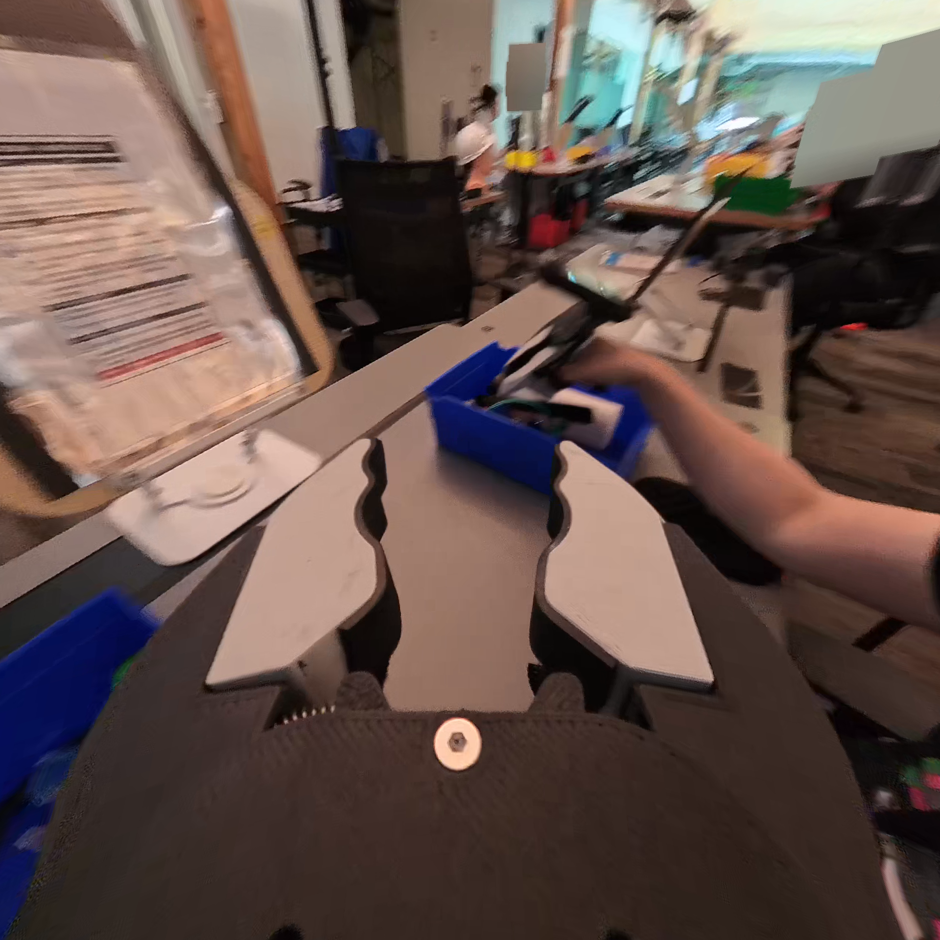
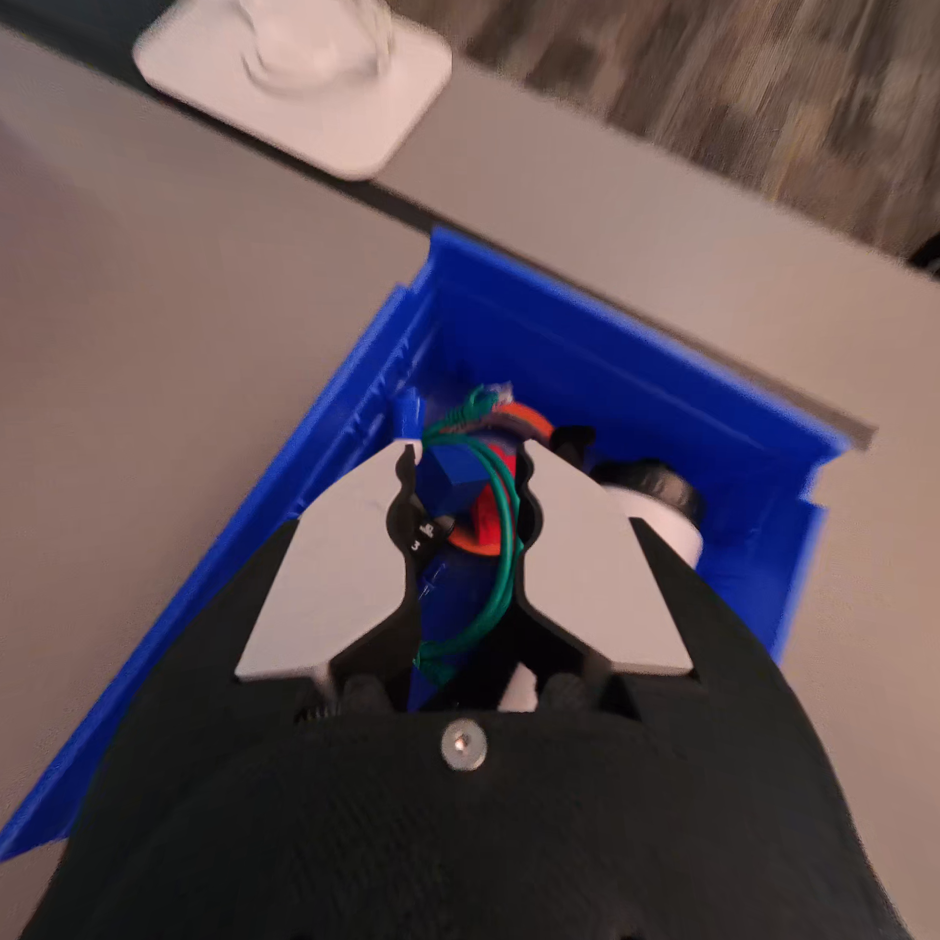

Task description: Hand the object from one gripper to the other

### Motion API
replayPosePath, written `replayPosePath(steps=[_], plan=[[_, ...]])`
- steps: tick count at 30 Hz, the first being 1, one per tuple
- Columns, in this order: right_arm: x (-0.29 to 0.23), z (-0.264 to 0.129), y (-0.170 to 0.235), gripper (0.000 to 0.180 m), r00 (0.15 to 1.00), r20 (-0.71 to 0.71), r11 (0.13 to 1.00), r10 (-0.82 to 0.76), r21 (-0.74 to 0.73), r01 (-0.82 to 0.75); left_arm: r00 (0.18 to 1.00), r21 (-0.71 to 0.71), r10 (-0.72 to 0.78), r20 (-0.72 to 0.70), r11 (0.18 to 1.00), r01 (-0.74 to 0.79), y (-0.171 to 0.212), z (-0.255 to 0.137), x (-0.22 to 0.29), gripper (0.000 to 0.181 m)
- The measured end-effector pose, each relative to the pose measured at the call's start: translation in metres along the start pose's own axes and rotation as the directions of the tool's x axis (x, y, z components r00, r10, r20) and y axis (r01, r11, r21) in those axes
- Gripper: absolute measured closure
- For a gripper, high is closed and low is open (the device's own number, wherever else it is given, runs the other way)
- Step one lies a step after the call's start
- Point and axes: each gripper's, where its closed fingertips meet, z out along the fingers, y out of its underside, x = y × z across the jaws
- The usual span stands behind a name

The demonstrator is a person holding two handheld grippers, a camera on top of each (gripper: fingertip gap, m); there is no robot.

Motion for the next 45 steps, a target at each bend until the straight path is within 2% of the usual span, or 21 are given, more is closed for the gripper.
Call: replayPosePath(steps=[3,6,9,12,15,22,29,34,38,41,45], plan=[[0.001,-0.045,-0.036,0.141,0.999,-0.035,0.979,-0.021,0.204,0.027,0.984,-0.196,0.039,0.172,0.981,-0.004,0.033,-0.018,-0.042,0.122],[-0.002,-0.084,-0.059,0.14,0.997,-0.07,0.938,-0.032,0.343,0.054,0.949,-0.395,0.024,0.315,0.912,0.108,0.08,-0.041,-0.09,0.125],[-0.008,-0.111,-0.073,0.141,0.995,-0.092,0.902,-0.04,0.424,0.075,0.894,-0.504,-0.039,0.447,0.814,0.288,0.128,-0.061,-0.136,0.129],[-0.016,-0.123,-0.078,0.142,0.993,-0.101,0.889,-0.058,0.448,0.098,0.801,-0.551,-0.081,0.594,0.684,0.478,0.175,-0.078,-0.176,0.132],[-0.022,-0.122,-0.078,0.141,0.99,-0.115,0.892,-0.086,0.433,0.128,0.741,-0.585,-0.066,0.668,0.569,0.578,0.211,-0.084,-0.195,0.135],[-0.023,-0.101,-0.069,0.138,0.979,-0.151,0.927,-0.139,0.328,0.183,0.72,-0.672,-0.027,0.693,0.338,0.659,0.264,-0.078,-0.192,0.137],[-0.026,-0.085,-0.061,0.138,0.969,-0.162,0.944,-0.189,0.243,0.224,0.776,-0.727,-0.068,0.628,0.304,0.615,0.286,-0.062,-0.191,0.141],[-0.029,-0.081,-0.06,0.138,0.963,-0.166,0.942,-0.211,0.228,0.246,0.745,-0.678,-0.094,0.661,0.352,0.646,0.29,-0.056,-0.206,0.144],[-0.027,-0.08,-0.058,0.138,0.96,-0.176,0.943,-0.218,0.216,0.253,0.745,-0.675,-0.107,0.659,0.353,0.648,0.296,-0.054,-0.21,0.144],[-0.027,-0.079,-0.058,0.138,0.96,-0.175,0.944,-0.219,0.21,0.254,0.729,-0.64,-0.144,0.67,0.386,0.664,0.293,-0.05,-0.215,0.152],[-0.025,-0.077,-0.056,0.138,0.954,-0.19,0.945,-0.231,0.191,0.266,0.718,-0.614,-0.226,0.659,0.39,0.686,0.294,-0.044,-0.211,0.157]])
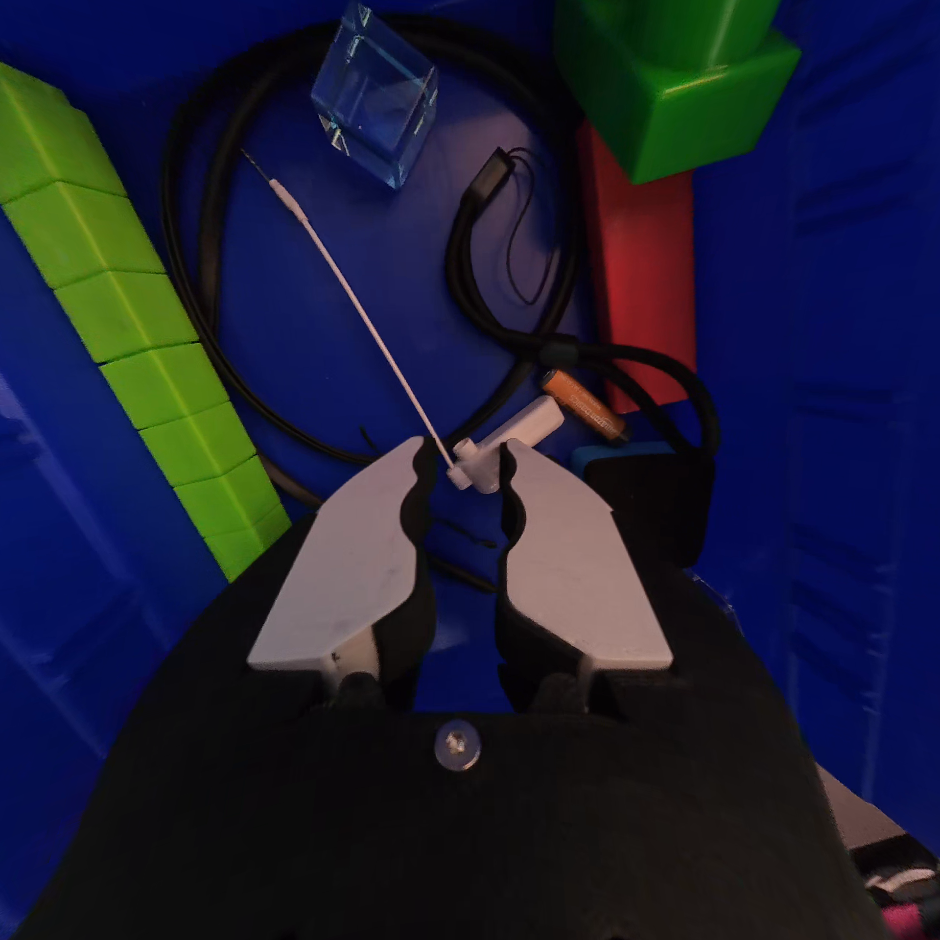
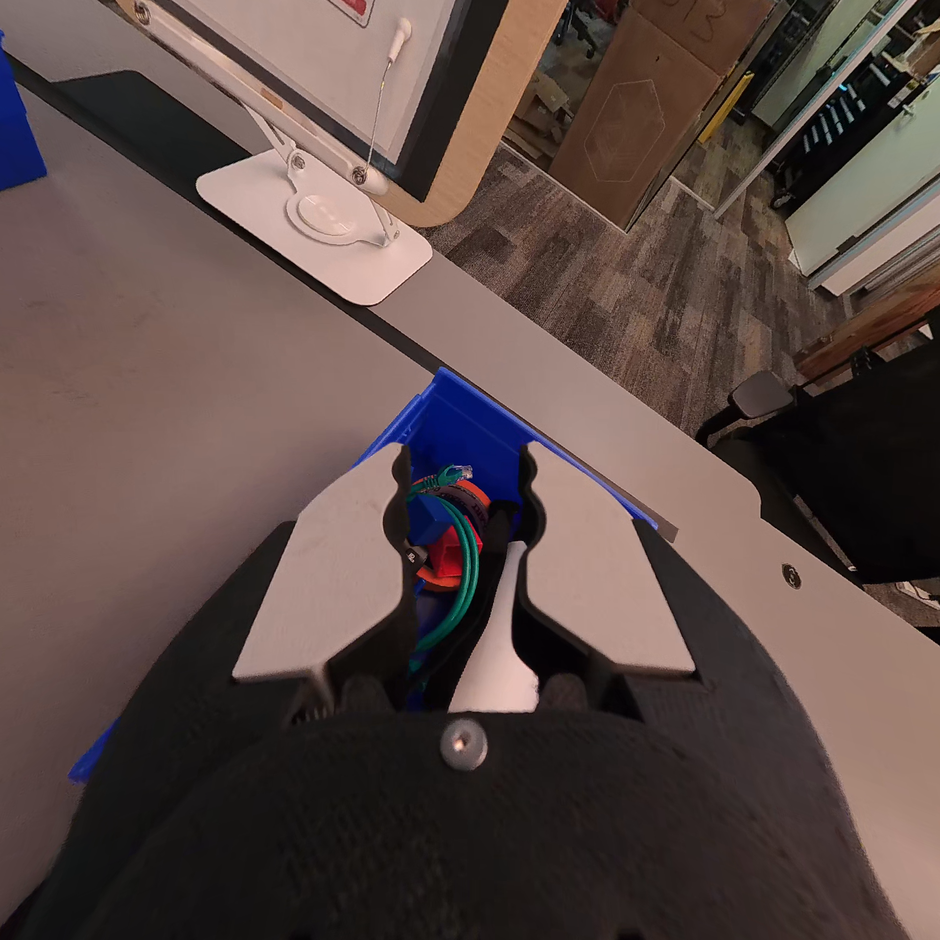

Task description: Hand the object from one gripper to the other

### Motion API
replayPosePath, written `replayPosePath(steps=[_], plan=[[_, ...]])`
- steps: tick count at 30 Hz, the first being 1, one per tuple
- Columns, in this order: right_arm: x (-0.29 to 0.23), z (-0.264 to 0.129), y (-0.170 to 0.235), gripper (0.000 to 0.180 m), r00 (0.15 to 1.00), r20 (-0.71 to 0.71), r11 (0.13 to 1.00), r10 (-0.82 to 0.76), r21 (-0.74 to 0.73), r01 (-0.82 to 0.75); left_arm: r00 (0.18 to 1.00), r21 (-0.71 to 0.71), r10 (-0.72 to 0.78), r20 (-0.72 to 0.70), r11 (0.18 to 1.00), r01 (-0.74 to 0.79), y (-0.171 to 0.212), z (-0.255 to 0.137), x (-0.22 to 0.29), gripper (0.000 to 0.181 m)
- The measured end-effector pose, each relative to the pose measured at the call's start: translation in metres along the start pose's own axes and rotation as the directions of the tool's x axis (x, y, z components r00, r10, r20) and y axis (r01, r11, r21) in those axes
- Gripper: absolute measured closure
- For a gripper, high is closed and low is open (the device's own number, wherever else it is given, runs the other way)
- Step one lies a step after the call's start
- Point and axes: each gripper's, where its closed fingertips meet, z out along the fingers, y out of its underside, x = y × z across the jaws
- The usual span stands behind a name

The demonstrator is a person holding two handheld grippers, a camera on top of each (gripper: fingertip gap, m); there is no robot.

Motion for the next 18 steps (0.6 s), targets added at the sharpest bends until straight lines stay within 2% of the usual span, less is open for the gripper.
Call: replayPosePath(steps=[8,12,18], plan=[[-0.005,0.005,0.005,0.138,0.999,-0.003,0.998,-0.042,-0.04,0.042,0.992,0.021,-0.1,-0.073,0.995,0.102,-0.003,0.002,-0.002,0.155],[-0.01,0.005,0.002,0.138,0.998,0.009,0.998,-0.058,-0.039,0.058,0.992,0.045,-0.127,-0.025,0.991,0.128,-0.005,0.003,-0.014,0.163],[-0.012,0.004,0.001,0.138,0.997,0.012,0.996,-0.078,-0.038,0.078,0.991,0.058,-0.127,-0.039,0.99,0.129,-0.008,0.01,-0.017,0.17]])
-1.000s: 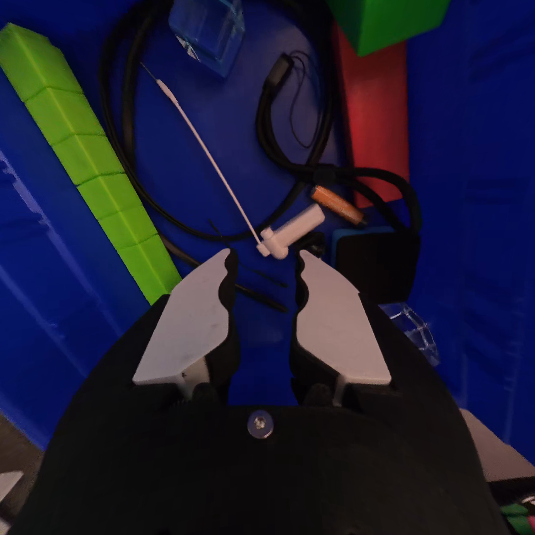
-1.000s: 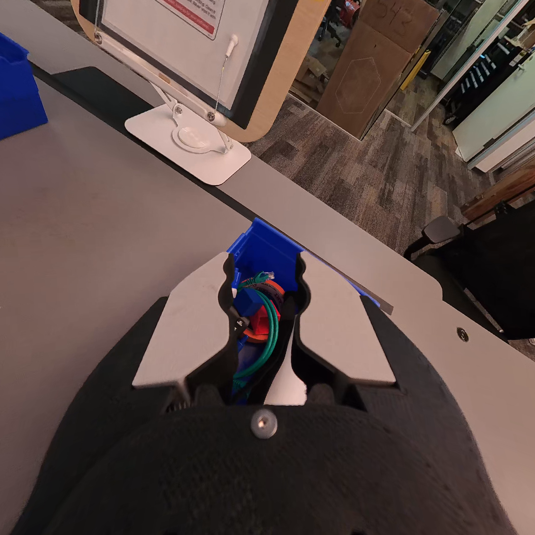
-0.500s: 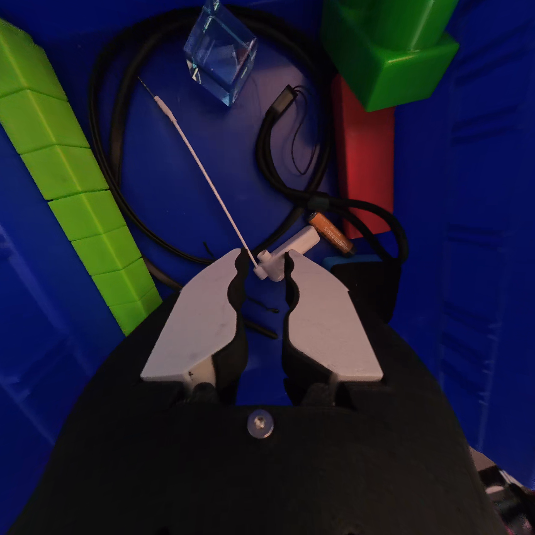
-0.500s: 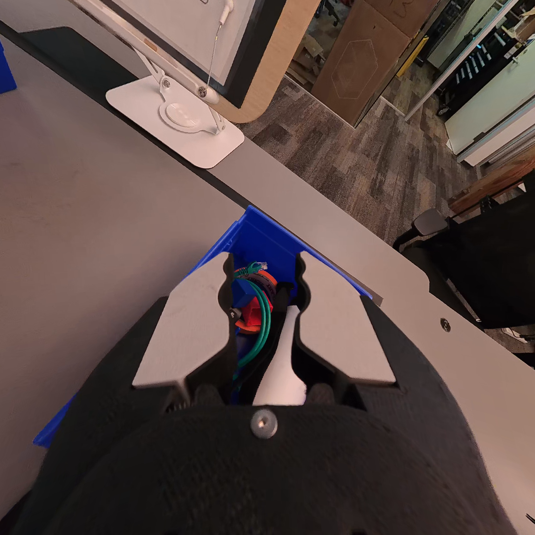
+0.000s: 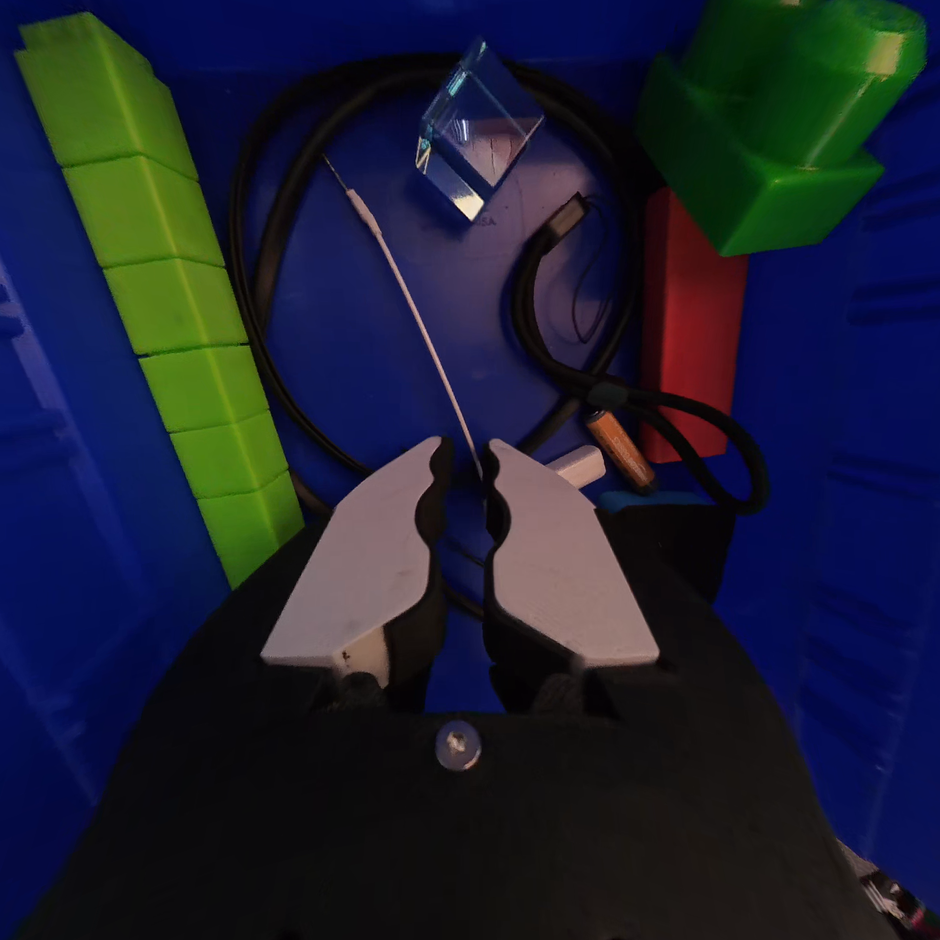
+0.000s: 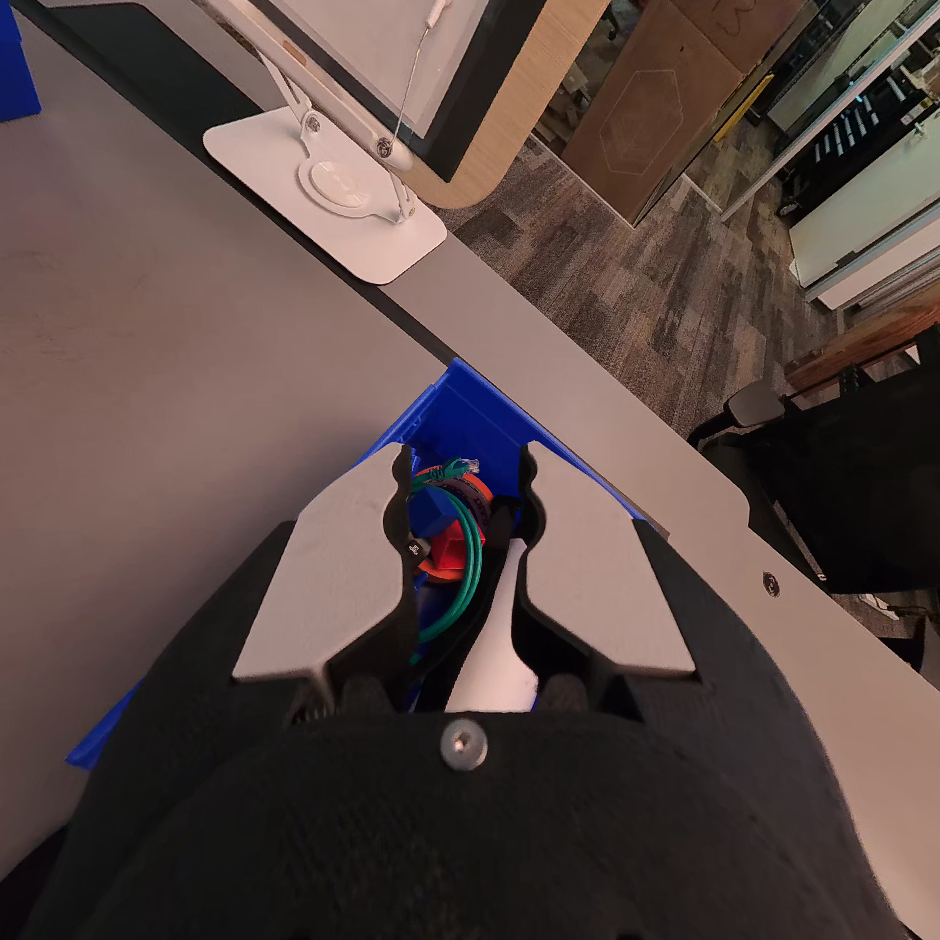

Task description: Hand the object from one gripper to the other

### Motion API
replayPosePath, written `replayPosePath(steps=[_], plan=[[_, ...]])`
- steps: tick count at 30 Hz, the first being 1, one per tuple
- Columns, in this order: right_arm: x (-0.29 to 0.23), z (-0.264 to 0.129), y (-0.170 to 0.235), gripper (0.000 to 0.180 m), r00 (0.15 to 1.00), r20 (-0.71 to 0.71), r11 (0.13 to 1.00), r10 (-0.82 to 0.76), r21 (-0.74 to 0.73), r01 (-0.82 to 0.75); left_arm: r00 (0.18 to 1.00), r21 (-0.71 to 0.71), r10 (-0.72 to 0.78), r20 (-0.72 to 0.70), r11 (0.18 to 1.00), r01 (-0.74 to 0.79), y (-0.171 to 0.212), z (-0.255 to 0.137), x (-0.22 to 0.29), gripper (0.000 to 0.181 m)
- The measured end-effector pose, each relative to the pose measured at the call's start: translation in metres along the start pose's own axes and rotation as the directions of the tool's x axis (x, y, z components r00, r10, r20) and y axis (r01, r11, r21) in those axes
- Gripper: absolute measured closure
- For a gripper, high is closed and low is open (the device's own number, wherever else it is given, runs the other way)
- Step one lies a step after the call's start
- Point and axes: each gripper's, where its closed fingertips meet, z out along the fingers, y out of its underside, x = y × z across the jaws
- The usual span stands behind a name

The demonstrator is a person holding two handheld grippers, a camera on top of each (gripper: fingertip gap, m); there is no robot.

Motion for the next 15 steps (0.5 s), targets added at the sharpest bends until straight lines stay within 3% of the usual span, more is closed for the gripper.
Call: replayPosePath(steps=[7,15], plan=[[0.001,0.001,0.003,0.138,1.0,-0.007,1.0,-0.013,-0.015,0.013,0.997,0.046,0.059,0.04,0.997,-0.061,-0.007,-0.014,-0.002,0.179],[-0.01,-0.002,-0.02,0.139,0.997,-0.016,0.994,-0.081,0.073,0.082,0.973,0.274,0.219,0.068,0.934,-0.229,-0.03,-0.091,0.036,0.179]])
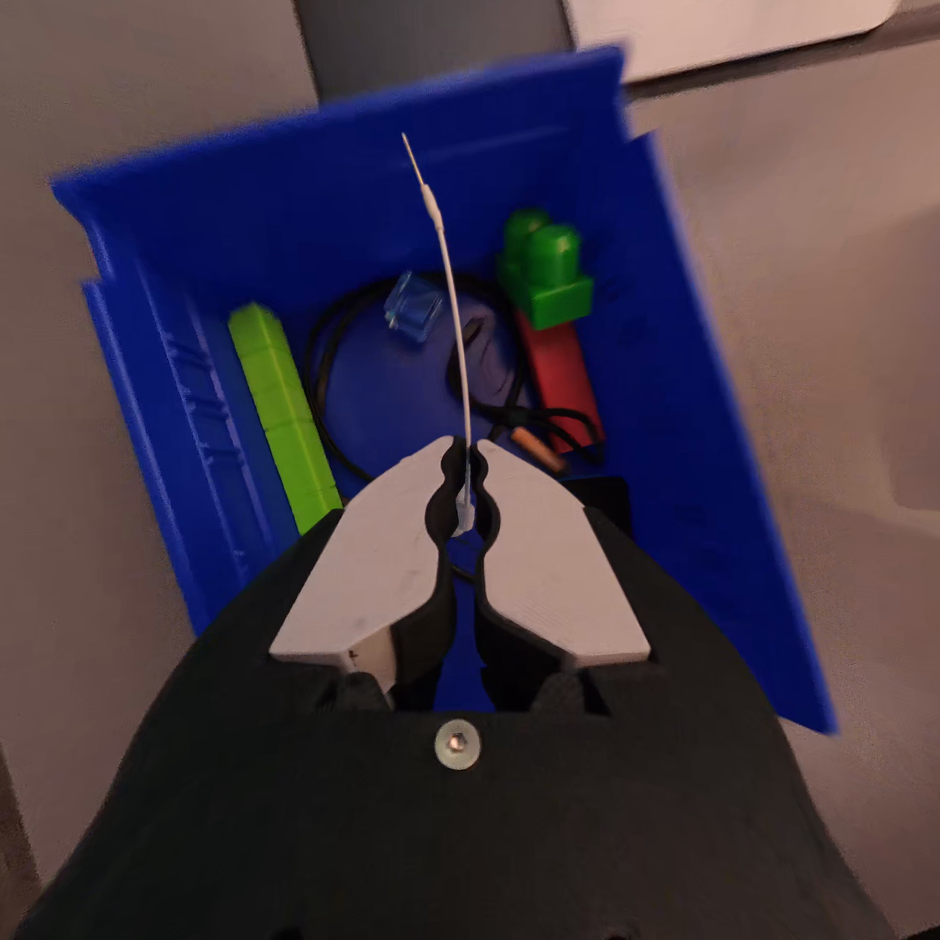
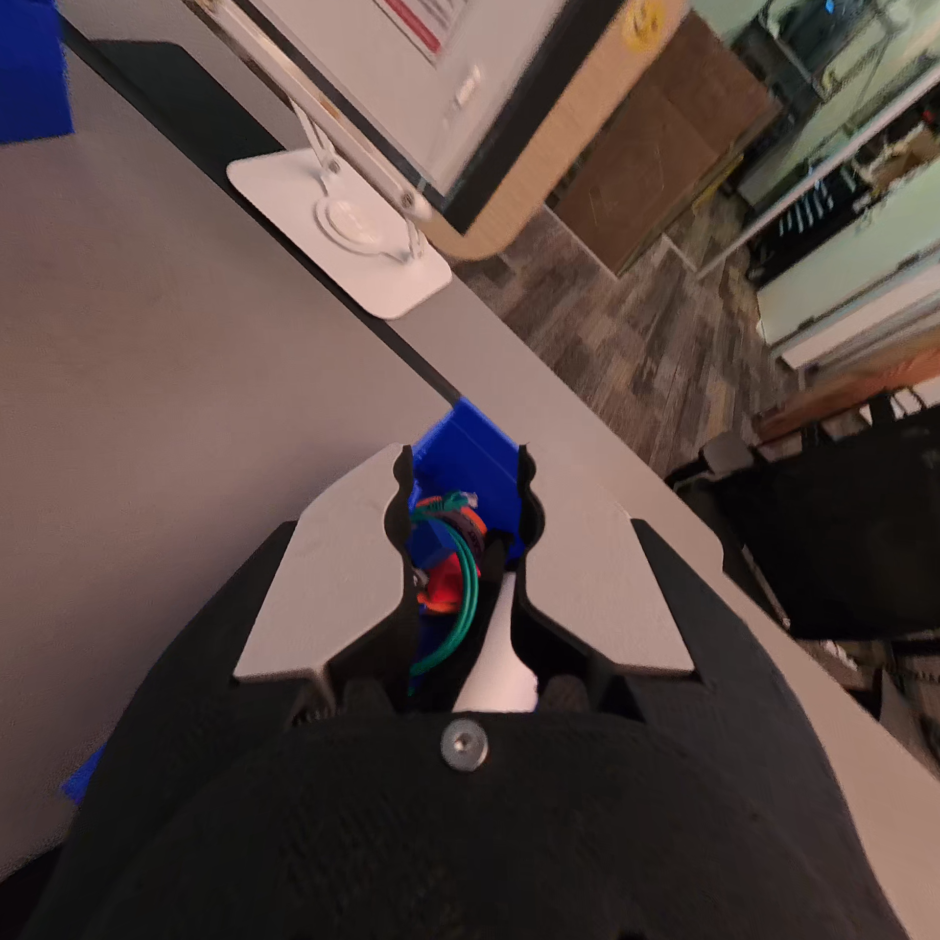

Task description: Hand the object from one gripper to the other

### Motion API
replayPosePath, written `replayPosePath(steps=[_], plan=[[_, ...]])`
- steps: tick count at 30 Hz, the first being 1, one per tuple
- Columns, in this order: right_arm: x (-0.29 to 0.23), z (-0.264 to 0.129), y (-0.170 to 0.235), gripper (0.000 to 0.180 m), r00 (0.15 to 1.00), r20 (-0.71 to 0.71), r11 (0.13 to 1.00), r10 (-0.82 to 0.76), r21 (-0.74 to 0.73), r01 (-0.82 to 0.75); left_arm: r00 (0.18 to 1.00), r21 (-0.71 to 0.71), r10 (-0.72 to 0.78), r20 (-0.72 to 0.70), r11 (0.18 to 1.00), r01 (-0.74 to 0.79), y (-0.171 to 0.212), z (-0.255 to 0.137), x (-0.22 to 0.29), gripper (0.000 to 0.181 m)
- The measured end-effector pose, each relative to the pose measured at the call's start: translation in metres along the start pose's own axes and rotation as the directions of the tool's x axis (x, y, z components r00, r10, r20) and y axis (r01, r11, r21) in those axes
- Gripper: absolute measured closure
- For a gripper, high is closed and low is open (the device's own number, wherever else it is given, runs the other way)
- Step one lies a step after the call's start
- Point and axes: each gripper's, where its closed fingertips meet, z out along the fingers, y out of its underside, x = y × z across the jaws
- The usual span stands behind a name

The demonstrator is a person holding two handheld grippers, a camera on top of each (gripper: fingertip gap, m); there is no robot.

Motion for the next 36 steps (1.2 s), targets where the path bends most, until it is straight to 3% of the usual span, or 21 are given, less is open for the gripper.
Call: replayPosePath(steps=[4,7,9,12,17,22,24,25,28,30,33,35,36], plan=[[-0.041,-0.009,-0.048,0.14,0.989,0.143,0.974,-0.044,0.224,0.01,0.975,0.221,0.211,-0.074,0.957,-0.19,-0.037,-0.046,0.063,0.18],[-0.086,-0.031,-0.096,0.143,0.919,0.394,0.892,0.003,0.414,-0.181,0.896,0.409,0.419,-0.148,0.851,-0.33,-0.055,-0.08,0.133,0.18],[-0.11,-0.049,-0.121,0.143,0.821,0.57,0.812,0.035,0.462,-0.356,0.832,0.516,0.524,-0.18,0.771,-0.374,-0.059,-0.098,0.18,0.18],[-0.138,-0.068,-0.146,0.141,0.626,0.777,0.71,0.067,0.404,-0.577,0.742,0.601,0.618,-0.26,0.705,-0.377,-0.053,-0.117,0.24,0.18],[-0.163,-0.072,-0.166,0.14,0.404,0.907,0.559,0.121,0.274,-0.782,0.679,0.654,0.693,-0.244,0.634,-0.412,-0.041,-0.129,0.288,0.18],[-0.186,-0.059,-0.167,0.151,0.318,0.94,0.514,0.123,0.214,-0.831,0.642,0.661,0.71,-0.29,0.634,-0.401,-0.033,-0.125,0.309,0.18],[-0.186,-0.061,-0.166,0.178,0.322,0.942,0.505,0.098,0.232,-0.831,0.641,0.679,0.711,-0.289,0.624,-0.386,-0.035,-0.125,0.313,0.18],[-0.184,-0.06,-0.165,0.178,0.339,0.935,0.503,0.103,0.245,-0.829,0.642,0.684,0.709,-0.292,0.624,-0.378,-0.035,-0.125,0.314,0.18],[-0.178,-0.053,-0.162,0.178,0.474,0.87,0.544,0.132,0.336,-0.769,0.669,0.705,0.69,-0.276,0.619,-0.347,-0.041,-0.126,0.31,0.179],[-0.168,-0.041,-0.154,0.178,0.671,0.728,0.628,0.139,0.459,-0.628,0.705,0.725,0.668,-0.238,0.605,-0.33,-0.047,-0.131,0.302,0.156],[-0.145,-0.032,-0.144,0.178,0.947,0.322,0.73,-0.003,0.648,-0.218,0.726,0.742,0.658,-0.201,0.586,-0.326,-0.049,-0.143,0.294,0.149],[-0.131,-0.039,-0.142,0.177,0.984,-0.051,0.708,-0.172,0.688,0.159,0.719,0.737,0.655,-0.234,0.601,-0.308,-0.045,-0.149,0.295,0.146],[-0.128,-0.044,-0.142,0.177,0.937,-0.239,0.665,-0.257,0.66,0.35,0.698,0.723,0.653,-0.294,0.63,-0.284,-0.039,-0.153,0.299,0.146]])
